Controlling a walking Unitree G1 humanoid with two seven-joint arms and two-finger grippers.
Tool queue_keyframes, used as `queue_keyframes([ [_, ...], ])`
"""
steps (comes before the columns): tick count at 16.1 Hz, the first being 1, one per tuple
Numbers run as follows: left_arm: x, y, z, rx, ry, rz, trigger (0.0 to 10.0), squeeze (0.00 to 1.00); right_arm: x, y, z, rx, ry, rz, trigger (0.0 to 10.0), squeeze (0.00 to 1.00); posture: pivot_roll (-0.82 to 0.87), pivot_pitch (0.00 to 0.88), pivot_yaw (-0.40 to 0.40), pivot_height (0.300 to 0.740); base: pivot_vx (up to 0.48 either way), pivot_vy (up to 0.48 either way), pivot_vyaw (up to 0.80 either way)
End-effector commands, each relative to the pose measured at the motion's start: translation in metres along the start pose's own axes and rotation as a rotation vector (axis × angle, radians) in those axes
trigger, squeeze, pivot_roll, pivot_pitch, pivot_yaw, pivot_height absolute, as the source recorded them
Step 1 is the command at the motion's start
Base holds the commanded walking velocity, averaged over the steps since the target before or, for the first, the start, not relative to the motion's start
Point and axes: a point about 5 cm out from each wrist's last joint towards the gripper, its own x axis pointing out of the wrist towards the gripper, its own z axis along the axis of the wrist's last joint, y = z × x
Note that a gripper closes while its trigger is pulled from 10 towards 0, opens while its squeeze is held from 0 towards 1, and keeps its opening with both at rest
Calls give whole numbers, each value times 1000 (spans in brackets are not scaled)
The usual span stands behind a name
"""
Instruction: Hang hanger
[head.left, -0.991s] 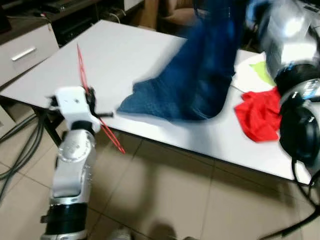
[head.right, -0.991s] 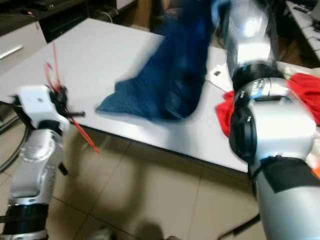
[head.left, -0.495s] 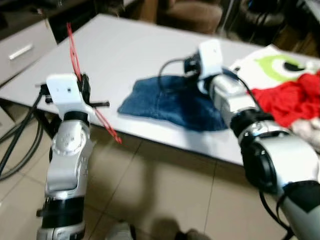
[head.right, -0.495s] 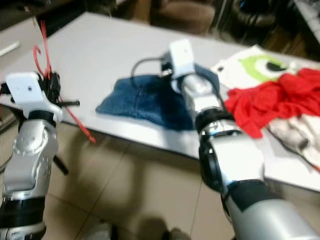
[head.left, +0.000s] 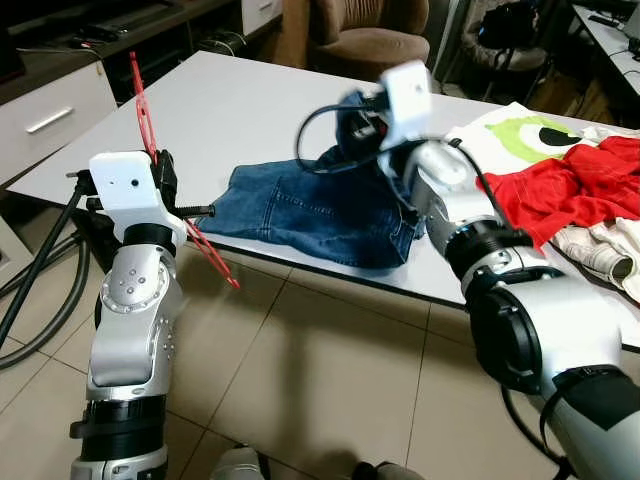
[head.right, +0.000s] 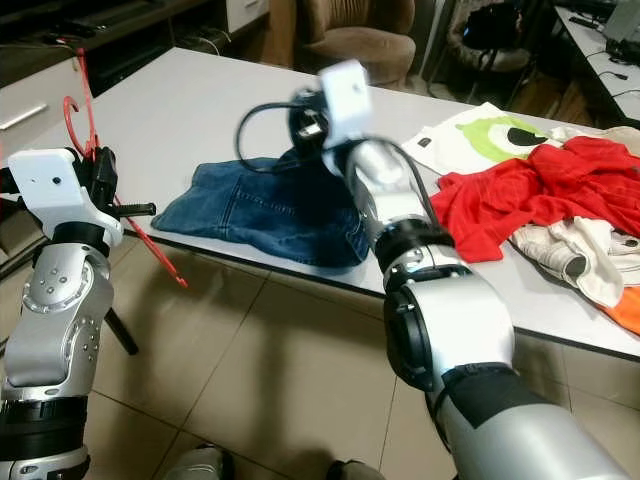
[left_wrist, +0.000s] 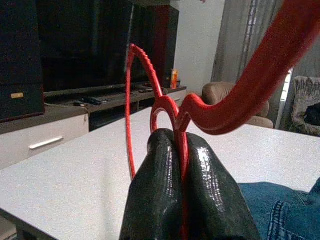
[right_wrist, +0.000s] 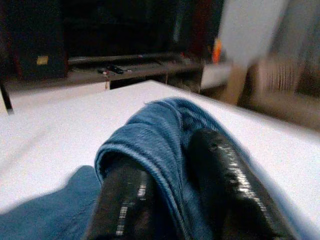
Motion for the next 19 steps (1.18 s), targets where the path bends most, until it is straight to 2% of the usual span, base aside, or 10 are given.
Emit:
queue_keyframes([
  [1,1,-2,-2,13,14,-12,10000,0,-2,-8,0,111,2,-35,10000,1000,140,43,-48,740,0,0,0],
  [2,1,-3,-2,13,15,-16,10000,0,-3,-13,5,128,-19,-56,10000,1000,139,42,-44,740,0,0,0],
  [4,0,-4,-2,14,16,-21,10000,0,-2,-17,20,5,-58,-67,10000,1000,136,41,-43,740,0,0,0],
  [6,0,-5,-2,15,16,-24,10000,0,-2,-21,28,-43,-80,-84,10000,1000,132,42,-43,740,0,0,0],
  [10,1,-7,-3,19,15,-31,10000,0,-3,-33,56,233,-193,-113,10000,1000,121,47,-42,740,0,0,0],
  [12,0,-11,-3,24,9,-52,10000,0,-4,-35,53,259,-185,-123,10000,1000,122,50,-44,740,0,0,0],
  [15,-1,-14,-2,27,0,-70,10000,0,-7,-40,44,165,-140,-160,10000,1000,122,57,-45,740,0,0,0],
  [17,-3,-14,-2,25,1,-74,10000,0,-10,-44,39,-33,-94,-207,10000,1000,123,61,-44,740,0,0,0],
  [18,-3,-15,-2,24,3,-75,10000,0,-11,-44,37,-166,-73,-225,8549,0,121,63,-44,740,0,0,0],
  [19,-3,-15,-3,24,4,-76,10000,0,-11,-43,35,-191,-67,-224,0,0,121,64,-45,740,0,0,0],
])
